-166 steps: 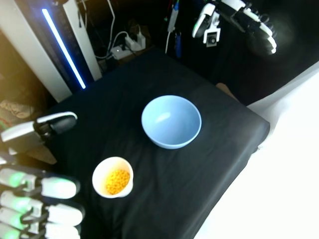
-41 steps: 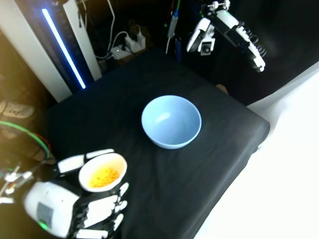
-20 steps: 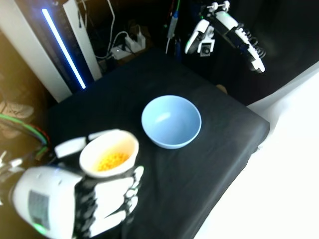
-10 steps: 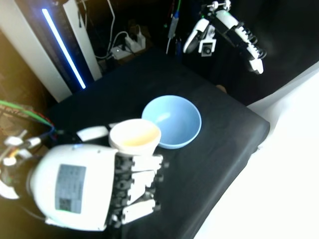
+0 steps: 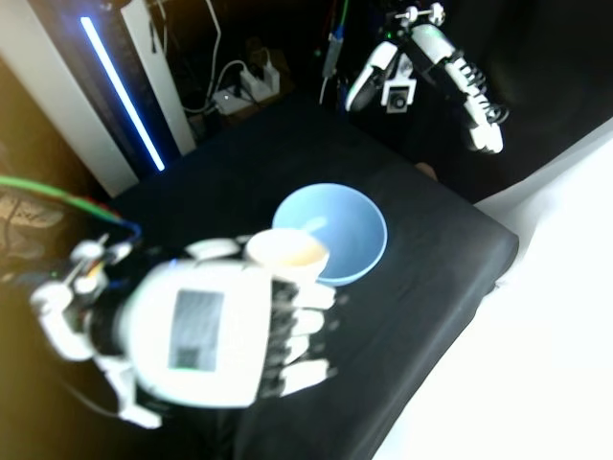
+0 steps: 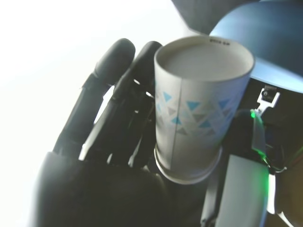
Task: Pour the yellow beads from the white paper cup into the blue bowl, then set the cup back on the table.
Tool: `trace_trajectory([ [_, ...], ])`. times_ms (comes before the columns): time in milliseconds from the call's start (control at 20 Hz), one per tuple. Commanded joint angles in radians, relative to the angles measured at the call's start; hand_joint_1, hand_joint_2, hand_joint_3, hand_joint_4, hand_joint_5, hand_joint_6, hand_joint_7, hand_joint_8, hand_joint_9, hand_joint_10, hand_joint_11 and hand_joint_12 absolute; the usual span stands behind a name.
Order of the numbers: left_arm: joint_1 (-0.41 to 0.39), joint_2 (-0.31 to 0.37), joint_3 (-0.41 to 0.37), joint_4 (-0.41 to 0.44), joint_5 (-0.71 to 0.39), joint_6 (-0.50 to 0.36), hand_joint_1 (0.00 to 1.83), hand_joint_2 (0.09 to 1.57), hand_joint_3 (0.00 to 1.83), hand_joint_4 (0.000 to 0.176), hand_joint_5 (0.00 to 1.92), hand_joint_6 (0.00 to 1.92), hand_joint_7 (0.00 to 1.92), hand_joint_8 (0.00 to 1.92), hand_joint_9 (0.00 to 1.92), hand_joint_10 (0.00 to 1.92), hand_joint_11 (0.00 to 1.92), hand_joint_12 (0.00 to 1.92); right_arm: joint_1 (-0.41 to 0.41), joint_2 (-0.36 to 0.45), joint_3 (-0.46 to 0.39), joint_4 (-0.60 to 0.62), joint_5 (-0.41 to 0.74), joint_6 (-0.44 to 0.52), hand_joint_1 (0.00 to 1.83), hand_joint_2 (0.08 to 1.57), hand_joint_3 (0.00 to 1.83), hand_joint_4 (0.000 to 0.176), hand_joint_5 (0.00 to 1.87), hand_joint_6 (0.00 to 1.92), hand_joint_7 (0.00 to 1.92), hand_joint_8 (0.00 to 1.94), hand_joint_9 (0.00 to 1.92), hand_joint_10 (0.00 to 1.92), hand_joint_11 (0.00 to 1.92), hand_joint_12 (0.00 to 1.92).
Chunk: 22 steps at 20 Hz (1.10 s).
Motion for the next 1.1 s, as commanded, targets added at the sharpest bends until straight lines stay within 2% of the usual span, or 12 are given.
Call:
trace_trajectory([
  [0, -0.022, -0.004, 0.008, -0.016, -0.107, -0.008, 0.55, 0.78, 0.0, 0.156, 0.0, 0.0, 0.17, 0.0, 0.1, 0.0, 0.0, 0.22, 0.021, -0.001, 0.005, 0.026, 0.066, 0.007, 1.28, 1.06, 0.0, 0.0, 1.04, 0.7, 1.17, 0.84, 1.41, 0.05, 0.91, 1.28],
  [100, -0.029, -0.005, 0.009, -0.005, -0.098, -0.008, 0.55, 0.79, 0.0, 0.147, 0.0, 0.0, 0.17, 0.0, 0.09, 0.0, 0.0, 0.23, 0.035, -0.005, 0.005, -0.022, 0.04, 0.007, 1.28, 1.06, 0.0, 0.0, 1.06, 0.67, 1.19, 0.82, 1.42, 0.06, 0.92, 1.33],
  [200, -0.034, -0.005, 0.01, 0.002, -0.092, -0.008, 0.58, 0.79, 0.0, 0.132, 0.0, 0.0, 0.17, 0.0, 0.08, 0.0, 0.0, 0.07, 0.045, -0.012, 0.005, -0.064, 0.021, 0.007, 1.28, 1.08, 0.0, 0.0, 1.04, 0.63, 1.1, 1.02, 1.22, 0.87, 1.04, 1.56],
  [250, -0.037, -0.005, 0.01, 0.006, -0.088, -0.008, 0.59, 0.78, 0.0, 0.137, 0.0, 0.0, 0.18, 0.0, 0.06, 0.0, 0.0, 0.01, 0.049, -0.015, 0.005, -0.081, 0.012, 0.007, 1.2, 1.09, 0.0, 0.0, 1.04, 0.82, 1.17, 0.86, 1.22, 1.15, 1.12, 1.64],
  [300, -0.041, -0.005, 0.01, 0.013, -0.083, -0.009, 0.61, 0.79, 0.0, 0.137, 0.0, 0.0, 0.17, 0.0, 0.05, 0.0, 0.0, 0.0, 0.057, -0.017, 0.005, -0.104, 0.0, 0.007, 1.18, 1.1, 0.0, 0.0, 1.01, 0.9, 1.19, 0.78, 1.22, 1.19, 1.13, 1.61],
  [400, -0.049, -0.006, 0.01, 0.026, -0.071, -0.009, 0.62, 0.79, 0.0, 0.12, 0.0, 0.0, 0.16, 0.0, 0.06, 0.0, 0.01, 0.0, 0.069, -0.021, 0.005, -0.137, -0.019, 0.007, 1.17, 1.11, 0.0, 0.0, 0.99, 0.94, 1.14, 1.0, 1.19, 1.54, 1.2, 1.81],
  [450, -0.054, -0.007, 0.01, 0.031, -0.067, -0.009, 0.62, 0.77, 0.0, 0.129, 0.0, 0.0, 0.16, 0.0, 0.06, 0.0, 0.02, 0.01, 0.076, -0.023, 0.004, -0.154, -0.03, 0.007, 1.17, 1.11, 0.0, 0.0, 1.0, 0.92, 1.1, 1.31, 1.19, 1.76, 1.26, 1.9],
  [600, -0.066, -0.012, 0.014, 0.05, -0.053, -0.016, 0.6, 0.77, 0.0, 0.106, 0.0, 0.0, 0.16, 0.0, 0.09, 0.01, 0.06, 0.03, 0.107, -0.037, 0.005, -0.215, -0.063, 0.007, 1.17, 1.11, 0.0, 0.0, 0.99, 0.94, 0.99, 1.33, 1.08, 1.7, 1.14, 1.92],
  [800, -0.08, -0.02, 0.019, 0.068, -0.04, -0.019, 0.59, 0.78, 0.0, 0.106, 0.0, 0.0, 0.15, 0.0, 0.12, 0.02, 0.1, 0.05, 0.117, -0.047, 0.004, -0.263, -0.08, 0.007, 1.17, 1.11, 0.0, 0.0, 0.99, 0.93, 1.07, 1.84, 1.24, 1.92, 1.35, 1.92],
  [900, -0.081, -0.02, 0.019, 0.069, -0.04, -0.021, 0.58, 0.78, 0.0, 0.117, 0.0, 0.0, 0.12, 0.0, 0.12, 0.01, 0.08, 0.05, 0.117, -0.049, 0.004, -0.269, -0.082, 0.008, 1.17, 1.1, 0.0, 0.0, 1.01, 0.92, 1.02, 1.86, 1.17, 1.92, 1.27, 1.92],
  [950, -0.081, -0.02, 0.019, 0.069, -0.038, -0.021, 0.6, 0.78, 0.0, 0.137, 0.0, 0.0, 0.11, 0.0, 0.1, 0.01, 0.06, 0.04, 0.117, -0.05, 0.003, -0.271, -0.082, 0.008, 1.17, 1.1, 0.0, 0.0, 1.02, 0.89, 1.04, 1.93, 1.22, 1.92, 1.32, 1.92],
  [1050, -0.082, -0.02, 0.019, 0.069, -0.038, -0.021, 0.58, 0.79, 0.0, 0.135, 0.0, 0.0, 0.12, 0.0, 0.11, 0.01, 0.06, 0.05, 0.117, -0.05, 0.002, -0.273, -0.082, 0.008, 1.18, 1.09, 0.0, 0.0, 1.03, 0.87, 1.04, 1.88, 1.22, 1.92, 1.32, 1.92],
])
